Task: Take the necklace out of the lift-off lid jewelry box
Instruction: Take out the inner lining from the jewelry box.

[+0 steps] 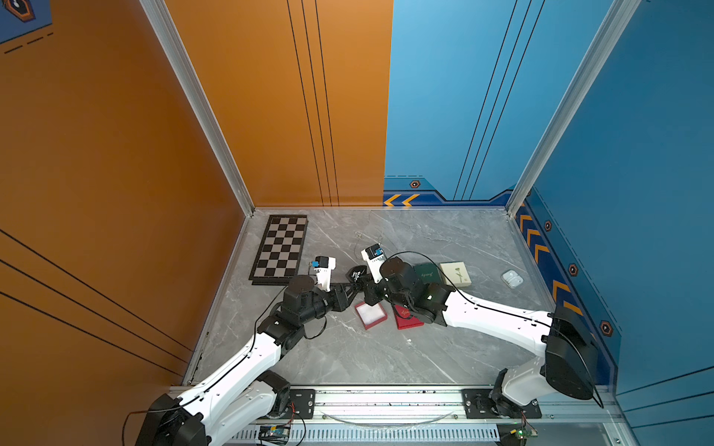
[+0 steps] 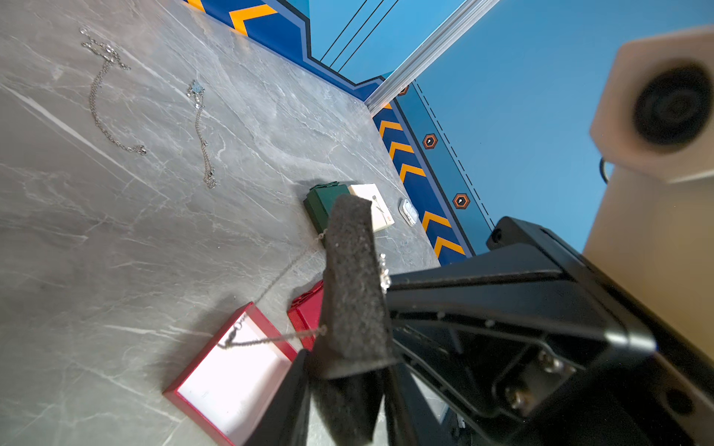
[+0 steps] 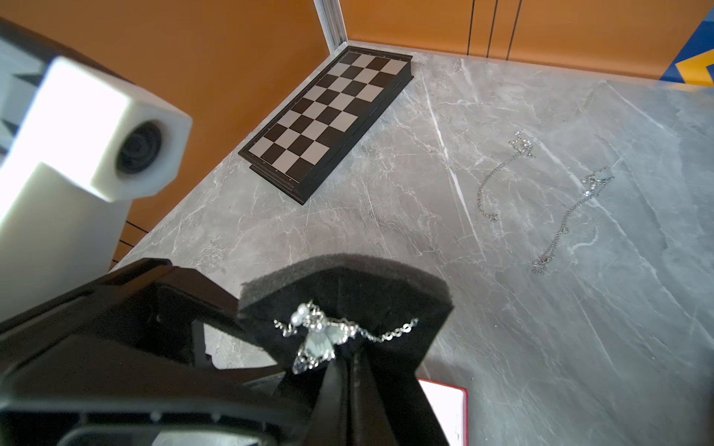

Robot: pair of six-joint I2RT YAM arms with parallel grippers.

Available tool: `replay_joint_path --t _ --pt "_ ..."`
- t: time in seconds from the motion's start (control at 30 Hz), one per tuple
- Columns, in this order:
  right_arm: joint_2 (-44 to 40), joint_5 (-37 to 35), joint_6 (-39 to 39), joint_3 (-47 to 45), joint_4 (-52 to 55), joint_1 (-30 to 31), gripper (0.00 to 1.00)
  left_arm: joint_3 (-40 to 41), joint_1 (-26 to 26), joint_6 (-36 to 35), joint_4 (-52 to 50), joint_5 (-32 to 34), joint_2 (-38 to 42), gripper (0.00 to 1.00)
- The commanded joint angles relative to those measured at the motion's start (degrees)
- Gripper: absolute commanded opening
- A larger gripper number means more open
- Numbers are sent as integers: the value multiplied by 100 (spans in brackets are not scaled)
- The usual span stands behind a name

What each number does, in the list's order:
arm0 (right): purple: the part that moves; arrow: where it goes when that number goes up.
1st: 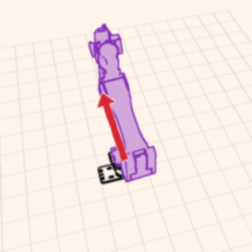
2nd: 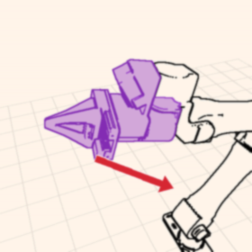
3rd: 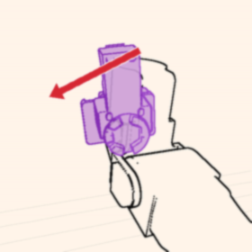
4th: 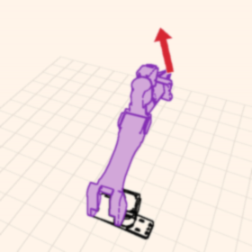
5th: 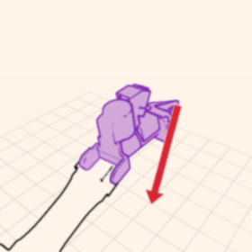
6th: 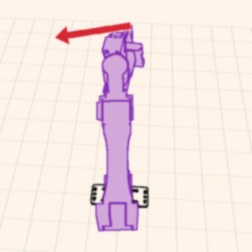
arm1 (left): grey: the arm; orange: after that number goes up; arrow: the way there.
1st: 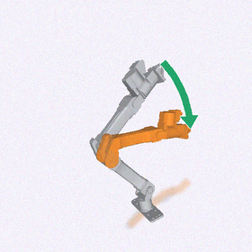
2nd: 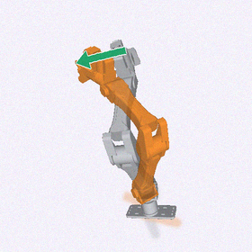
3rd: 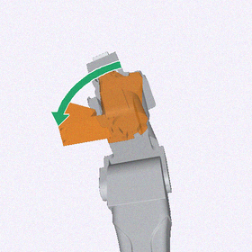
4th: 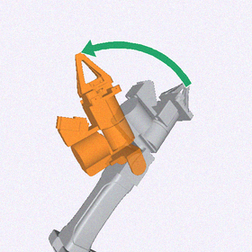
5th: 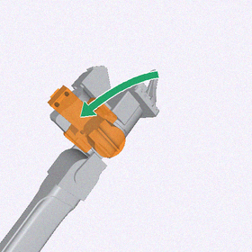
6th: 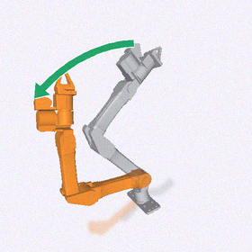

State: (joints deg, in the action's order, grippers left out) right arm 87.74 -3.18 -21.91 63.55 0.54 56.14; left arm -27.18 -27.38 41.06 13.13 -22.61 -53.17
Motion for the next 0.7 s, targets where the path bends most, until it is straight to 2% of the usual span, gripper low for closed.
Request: replay_joint_path --t 0.0,0.43,0.67 --pt "-3 107 -86 -84 -225 32 3 49 48 7 198 -210 -44 27" --pt "50 329 -190 -128 -377 64 3 46 53 -52 191 -202 -115 1" --pt "-81 425 -235 -279 -354 -4 9 -64 83 -236 -278 -50 -59 0"
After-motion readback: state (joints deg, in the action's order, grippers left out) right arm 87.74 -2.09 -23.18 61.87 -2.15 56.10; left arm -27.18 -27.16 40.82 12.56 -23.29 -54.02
